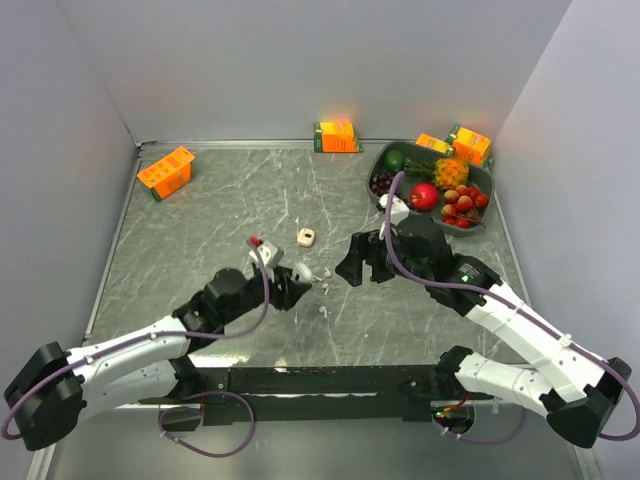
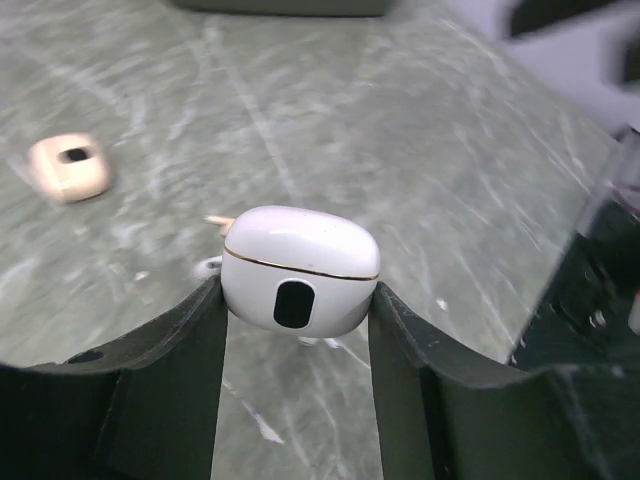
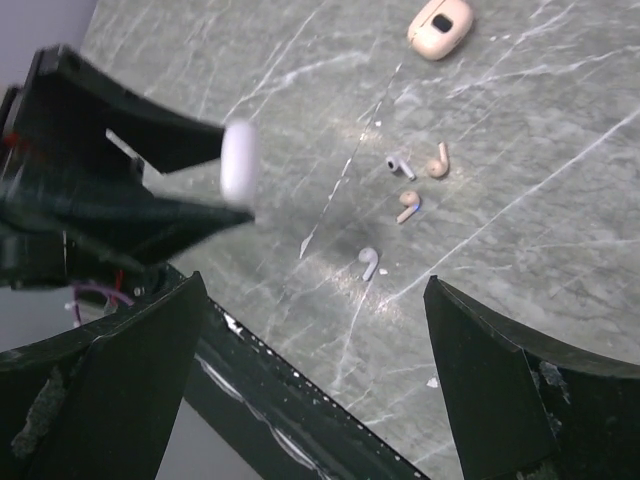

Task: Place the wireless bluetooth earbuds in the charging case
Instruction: Pick up the charging case at the center of the board, then open the charging case.

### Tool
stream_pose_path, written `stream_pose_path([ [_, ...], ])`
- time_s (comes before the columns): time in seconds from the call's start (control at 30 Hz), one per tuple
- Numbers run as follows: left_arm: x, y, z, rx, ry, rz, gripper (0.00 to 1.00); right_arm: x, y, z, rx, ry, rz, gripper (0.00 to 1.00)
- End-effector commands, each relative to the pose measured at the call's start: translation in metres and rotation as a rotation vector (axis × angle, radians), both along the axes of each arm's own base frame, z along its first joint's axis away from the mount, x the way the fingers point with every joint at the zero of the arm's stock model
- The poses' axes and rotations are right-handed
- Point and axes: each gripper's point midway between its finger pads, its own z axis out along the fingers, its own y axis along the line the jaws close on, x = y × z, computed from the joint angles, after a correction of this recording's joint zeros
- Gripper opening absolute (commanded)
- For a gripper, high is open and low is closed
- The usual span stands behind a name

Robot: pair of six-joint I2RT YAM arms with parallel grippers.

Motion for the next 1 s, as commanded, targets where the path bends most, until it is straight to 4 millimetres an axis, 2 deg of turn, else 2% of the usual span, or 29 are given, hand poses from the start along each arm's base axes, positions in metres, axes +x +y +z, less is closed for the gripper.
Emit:
stream_pose_path([
  [0.0, -0.031, -0.021, 0.036, -0.109, -0.275, -0.181, 0.01, -0.008, 0.016, 0.007, 0.007, 0.005, 0.096, 0.94],
  [0.17, -0.039, -0.022, 0.034, -0.077, -0.342, -0.170, 0.01, -0.020, 0.037, 0.008, 0.034, 0.024, 0.181, 0.91],
  [0.37, -0.038, -0.021, 0.031, -0.038, -0.374, -0.137, 0.01, -0.029, 0.062, -0.012, -0.019, 0.076, 0.244, 0.90],
  [0.43, -0.039, -0.022, 0.030, -0.027, -0.375, -0.137, 0.01, -0.030, 0.068, -0.012, -0.016, 0.081, 0.251, 0.90],
  [0.6, -0.042, -0.023, 0.032, -0.019, -0.386, -0.142, 0.01, -0.024, 0.076, -0.017, -0.024, 0.098, 0.237, 0.89],
  [0.97, -0.049, -0.020, 0.037, -0.029, -0.396, -0.138, 0.01, -0.016, 0.074, -0.028, -0.067, 0.123, 0.183, 0.85],
])
